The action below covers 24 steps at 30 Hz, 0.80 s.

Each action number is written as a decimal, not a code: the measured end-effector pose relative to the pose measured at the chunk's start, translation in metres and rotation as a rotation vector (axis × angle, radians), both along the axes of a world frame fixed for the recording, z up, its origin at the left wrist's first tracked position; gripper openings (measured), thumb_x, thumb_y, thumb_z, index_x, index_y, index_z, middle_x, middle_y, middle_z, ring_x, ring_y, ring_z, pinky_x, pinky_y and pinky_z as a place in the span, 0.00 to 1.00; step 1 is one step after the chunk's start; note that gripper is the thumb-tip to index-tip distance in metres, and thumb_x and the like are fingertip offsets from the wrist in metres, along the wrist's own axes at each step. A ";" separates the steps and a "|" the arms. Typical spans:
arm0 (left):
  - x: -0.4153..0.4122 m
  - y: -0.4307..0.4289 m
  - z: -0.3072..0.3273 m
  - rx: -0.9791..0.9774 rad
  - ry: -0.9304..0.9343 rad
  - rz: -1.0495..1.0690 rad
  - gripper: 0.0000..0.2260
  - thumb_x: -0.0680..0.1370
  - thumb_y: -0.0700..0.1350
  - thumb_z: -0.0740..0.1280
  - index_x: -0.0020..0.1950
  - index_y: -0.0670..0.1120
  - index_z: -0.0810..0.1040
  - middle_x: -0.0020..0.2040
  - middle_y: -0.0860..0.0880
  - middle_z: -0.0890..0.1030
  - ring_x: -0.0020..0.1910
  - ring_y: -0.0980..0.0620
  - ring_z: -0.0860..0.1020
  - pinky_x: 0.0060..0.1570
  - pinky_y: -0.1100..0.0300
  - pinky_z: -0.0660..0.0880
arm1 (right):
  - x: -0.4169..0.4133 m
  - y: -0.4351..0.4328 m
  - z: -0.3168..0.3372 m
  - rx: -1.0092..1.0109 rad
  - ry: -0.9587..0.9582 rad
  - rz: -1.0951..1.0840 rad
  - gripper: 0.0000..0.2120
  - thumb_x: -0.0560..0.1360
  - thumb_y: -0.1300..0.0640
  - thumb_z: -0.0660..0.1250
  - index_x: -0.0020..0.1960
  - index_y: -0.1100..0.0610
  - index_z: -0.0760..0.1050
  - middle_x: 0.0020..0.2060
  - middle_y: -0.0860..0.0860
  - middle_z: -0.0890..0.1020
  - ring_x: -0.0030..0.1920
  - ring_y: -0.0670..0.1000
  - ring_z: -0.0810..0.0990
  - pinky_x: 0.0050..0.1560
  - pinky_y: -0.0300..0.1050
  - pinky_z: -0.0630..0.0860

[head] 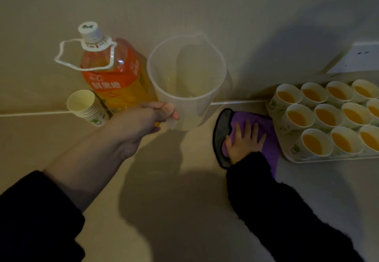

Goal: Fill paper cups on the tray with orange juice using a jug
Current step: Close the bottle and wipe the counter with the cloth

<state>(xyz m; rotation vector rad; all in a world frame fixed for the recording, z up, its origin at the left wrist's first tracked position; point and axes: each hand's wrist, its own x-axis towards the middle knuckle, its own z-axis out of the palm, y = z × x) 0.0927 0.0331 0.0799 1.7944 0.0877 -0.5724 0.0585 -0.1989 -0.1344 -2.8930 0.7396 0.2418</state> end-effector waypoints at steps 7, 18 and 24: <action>0.003 -0.008 -0.024 0.035 0.055 0.017 0.13 0.79 0.44 0.62 0.36 0.48 0.79 0.45 0.54 0.79 0.46 0.56 0.73 0.47 0.59 0.67 | 0.041 -0.021 -0.010 -0.039 -0.098 0.130 0.37 0.71 0.38 0.38 0.75 0.49 0.62 0.75 0.56 0.59 0.75 0.63 0.54 0.69 0.71 0.46; -0.003 -0.039 -0.050 -0.016 0.136 0.110 0.11 0.81 0.43 0.61 0.39 0.48 0.78 0.46 0.55 0.78 0.48 0.57 0.71 0.47 0.61 0.67 | -0.013 -0.009 -0.001 -0.037 -0.006 0.108 0.35 0.72 0.37 0.39 0.75 0.47 0.60 0.76 0.51 0.58 0.76 0.60 0.53 0.67 0.73 0.41; -0.027 -0.066 -0.055 -0.060 0.126 0.249 0.10 0.80 0.43 0.63 0.39 0.50 0.76 0.45 0.57 0.77 0.48 0.57 0.71 0.55 0.58 0.67 | -0.055 0.000 0.000 -0.055 0.052 0.085 0.35 0.71 0.37 0.37 0.76 0.46 0.56 0.77 0.51 0.55 0.76 0.61 0.50 0.66 0.72 0.38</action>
